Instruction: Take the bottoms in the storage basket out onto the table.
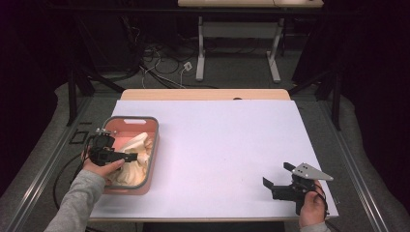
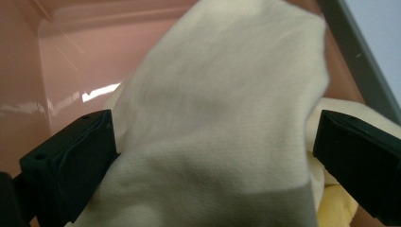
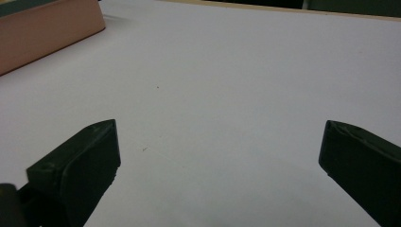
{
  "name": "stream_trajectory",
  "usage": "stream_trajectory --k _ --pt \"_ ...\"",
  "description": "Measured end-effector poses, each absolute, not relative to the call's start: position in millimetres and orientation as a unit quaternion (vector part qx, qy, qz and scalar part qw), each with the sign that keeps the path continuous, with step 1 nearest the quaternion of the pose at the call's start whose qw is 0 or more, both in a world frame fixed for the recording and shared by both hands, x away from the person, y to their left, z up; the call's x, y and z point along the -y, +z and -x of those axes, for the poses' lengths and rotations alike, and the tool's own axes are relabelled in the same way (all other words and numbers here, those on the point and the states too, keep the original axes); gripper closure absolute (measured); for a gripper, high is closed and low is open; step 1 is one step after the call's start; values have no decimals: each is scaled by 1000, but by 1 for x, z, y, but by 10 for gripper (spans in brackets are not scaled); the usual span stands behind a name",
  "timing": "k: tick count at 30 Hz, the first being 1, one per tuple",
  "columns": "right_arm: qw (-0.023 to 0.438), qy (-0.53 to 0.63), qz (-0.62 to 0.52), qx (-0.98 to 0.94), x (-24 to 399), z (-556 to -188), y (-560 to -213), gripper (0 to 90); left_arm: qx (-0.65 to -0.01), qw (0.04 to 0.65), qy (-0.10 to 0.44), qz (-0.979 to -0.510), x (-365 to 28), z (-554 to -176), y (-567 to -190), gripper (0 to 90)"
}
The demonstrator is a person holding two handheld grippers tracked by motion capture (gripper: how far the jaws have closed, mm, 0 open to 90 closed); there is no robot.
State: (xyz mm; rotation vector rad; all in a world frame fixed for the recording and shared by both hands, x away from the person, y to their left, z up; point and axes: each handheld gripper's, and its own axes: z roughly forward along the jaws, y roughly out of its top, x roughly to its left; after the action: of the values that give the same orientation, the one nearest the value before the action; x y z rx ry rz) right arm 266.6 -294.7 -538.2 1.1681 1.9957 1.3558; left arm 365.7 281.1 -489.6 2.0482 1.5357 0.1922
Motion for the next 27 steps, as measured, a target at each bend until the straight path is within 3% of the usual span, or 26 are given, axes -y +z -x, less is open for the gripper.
stream_trajectory --k 12,19,21,27 --pt "227 492 -426 -725 294 -267 -538 0 -573 257 61 -776 -277 -369 -494 22" --pt "225 492 -427 -725 294 -267 -538 0 -576 255 65 -774 -277 -367 -496 168" --pt "225 491 -426 -725 294 -267 -538 0 -566 261 56 -780 -276 -365 -496 315" --pt "224 492 -423 -727 294 -267 -539 0 -574 264 49 -774 -278 -364 -497 422"
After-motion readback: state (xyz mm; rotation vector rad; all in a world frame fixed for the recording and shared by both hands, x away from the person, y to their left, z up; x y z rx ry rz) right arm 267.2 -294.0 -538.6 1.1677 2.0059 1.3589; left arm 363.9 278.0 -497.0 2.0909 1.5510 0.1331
